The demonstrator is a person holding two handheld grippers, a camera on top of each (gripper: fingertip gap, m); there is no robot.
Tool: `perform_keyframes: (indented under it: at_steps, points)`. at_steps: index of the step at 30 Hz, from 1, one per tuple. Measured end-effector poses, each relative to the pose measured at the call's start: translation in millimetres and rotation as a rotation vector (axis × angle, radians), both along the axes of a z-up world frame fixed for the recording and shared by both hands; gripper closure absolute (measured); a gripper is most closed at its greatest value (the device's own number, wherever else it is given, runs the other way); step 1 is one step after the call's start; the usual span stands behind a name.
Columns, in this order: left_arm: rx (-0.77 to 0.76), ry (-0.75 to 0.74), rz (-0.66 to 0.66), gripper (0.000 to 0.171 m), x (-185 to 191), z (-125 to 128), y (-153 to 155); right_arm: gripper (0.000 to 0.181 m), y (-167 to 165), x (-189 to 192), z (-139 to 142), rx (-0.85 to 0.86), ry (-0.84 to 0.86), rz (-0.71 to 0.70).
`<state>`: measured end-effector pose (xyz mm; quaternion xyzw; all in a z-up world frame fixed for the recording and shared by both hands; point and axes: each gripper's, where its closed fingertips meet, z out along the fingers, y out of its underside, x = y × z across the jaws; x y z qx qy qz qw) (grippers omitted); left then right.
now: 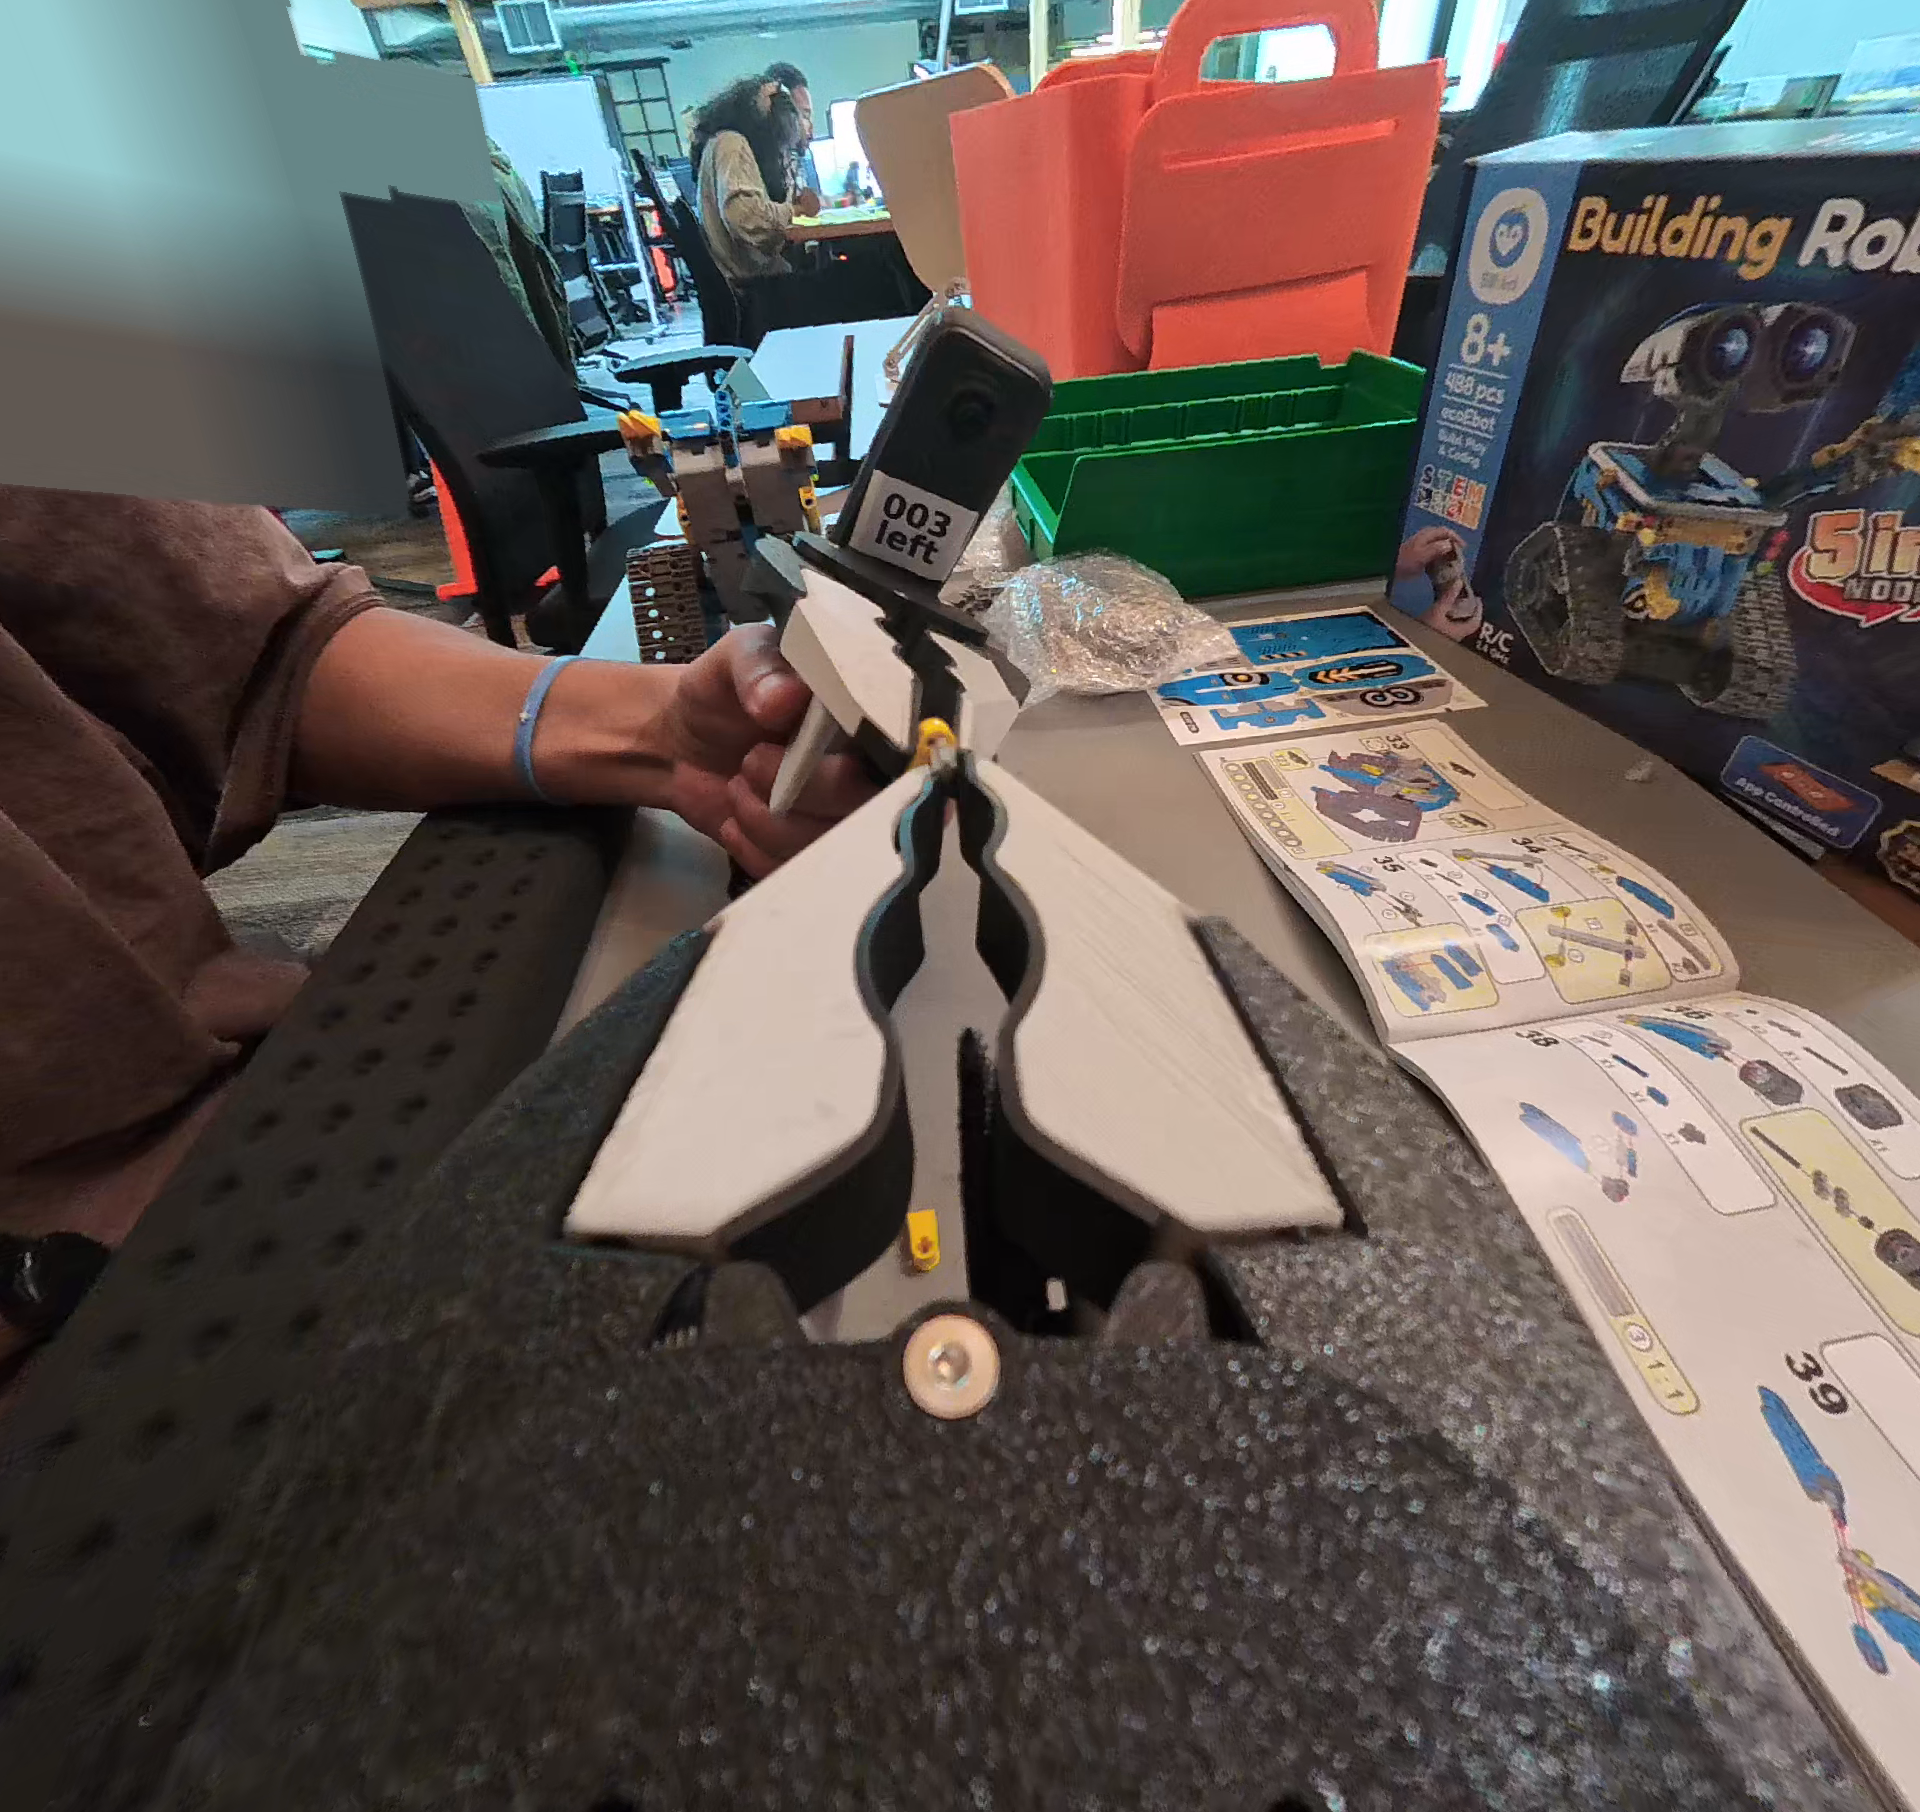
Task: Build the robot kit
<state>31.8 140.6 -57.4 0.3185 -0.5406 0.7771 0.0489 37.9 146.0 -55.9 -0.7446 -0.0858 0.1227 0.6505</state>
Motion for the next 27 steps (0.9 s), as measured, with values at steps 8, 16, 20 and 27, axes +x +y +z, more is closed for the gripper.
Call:
perform_keyframes:
  at_steps: [8,16,20,27]
  points:
    - [-0.049,0.035,-0.056,0.165,-4.3,0.4,-1.5,0.179,-1.0,-3.9,-0.3,0.0,0.049,0.046]
    - [-0.004,0.046,-0.015,0.165,0.2,-7.0,0.0,0.18,1.0,-0.8,-6.7,-0.039,0.19,0.077]
    - [0.07,0.022,0.034,0.165,3.3,-12.1,-0.1,0.179,1.7,1.2,-11.0,-0.067,0.175,0.06]
    - [0.119,0.033,0.065,0.165,7.3,-19.7,-0.1,0.179,3.5,4.1,-18.0,-0.103,0.112,0.022]
